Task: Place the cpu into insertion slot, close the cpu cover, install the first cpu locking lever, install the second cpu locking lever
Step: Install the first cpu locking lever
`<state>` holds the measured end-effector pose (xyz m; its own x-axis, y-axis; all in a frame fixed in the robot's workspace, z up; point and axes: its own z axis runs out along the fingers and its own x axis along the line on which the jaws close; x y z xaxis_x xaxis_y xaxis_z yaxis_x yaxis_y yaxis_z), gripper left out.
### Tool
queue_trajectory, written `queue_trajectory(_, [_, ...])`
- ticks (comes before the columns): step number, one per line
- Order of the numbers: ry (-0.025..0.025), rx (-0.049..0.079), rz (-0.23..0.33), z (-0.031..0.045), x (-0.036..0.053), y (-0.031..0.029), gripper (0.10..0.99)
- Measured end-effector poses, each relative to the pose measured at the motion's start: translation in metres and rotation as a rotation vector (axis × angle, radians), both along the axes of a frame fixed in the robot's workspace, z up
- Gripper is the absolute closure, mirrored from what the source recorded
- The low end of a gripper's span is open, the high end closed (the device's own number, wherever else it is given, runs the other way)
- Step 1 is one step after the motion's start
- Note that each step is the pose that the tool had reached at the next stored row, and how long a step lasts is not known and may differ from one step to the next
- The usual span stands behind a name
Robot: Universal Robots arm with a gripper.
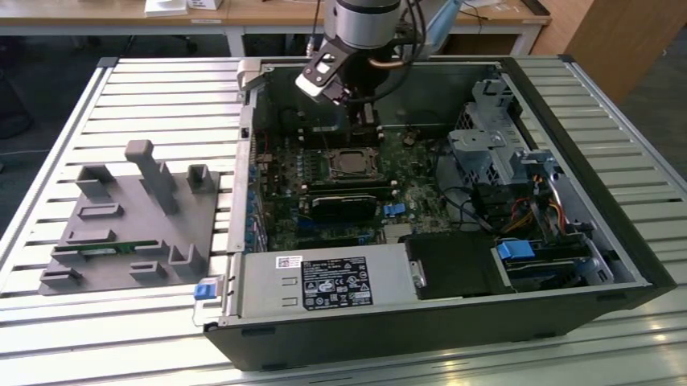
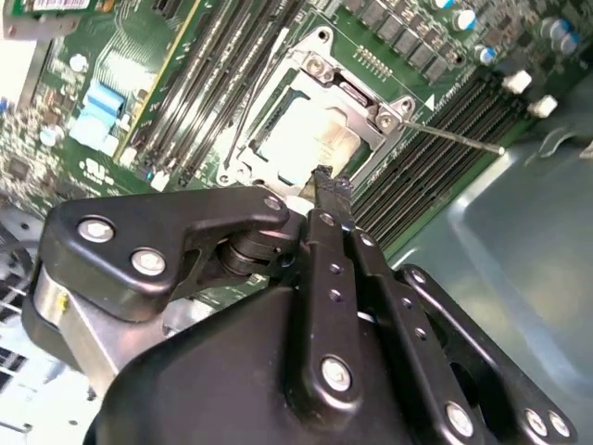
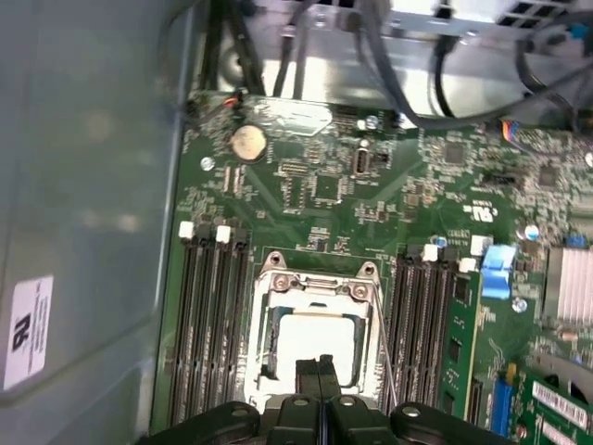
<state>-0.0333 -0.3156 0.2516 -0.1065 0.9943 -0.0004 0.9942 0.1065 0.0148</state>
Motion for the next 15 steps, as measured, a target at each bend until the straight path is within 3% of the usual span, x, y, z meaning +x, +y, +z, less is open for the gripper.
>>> queue_trajectory(15, [0.0000,0.000,0.203,0.0000,0.0000,0.0000,0.980])
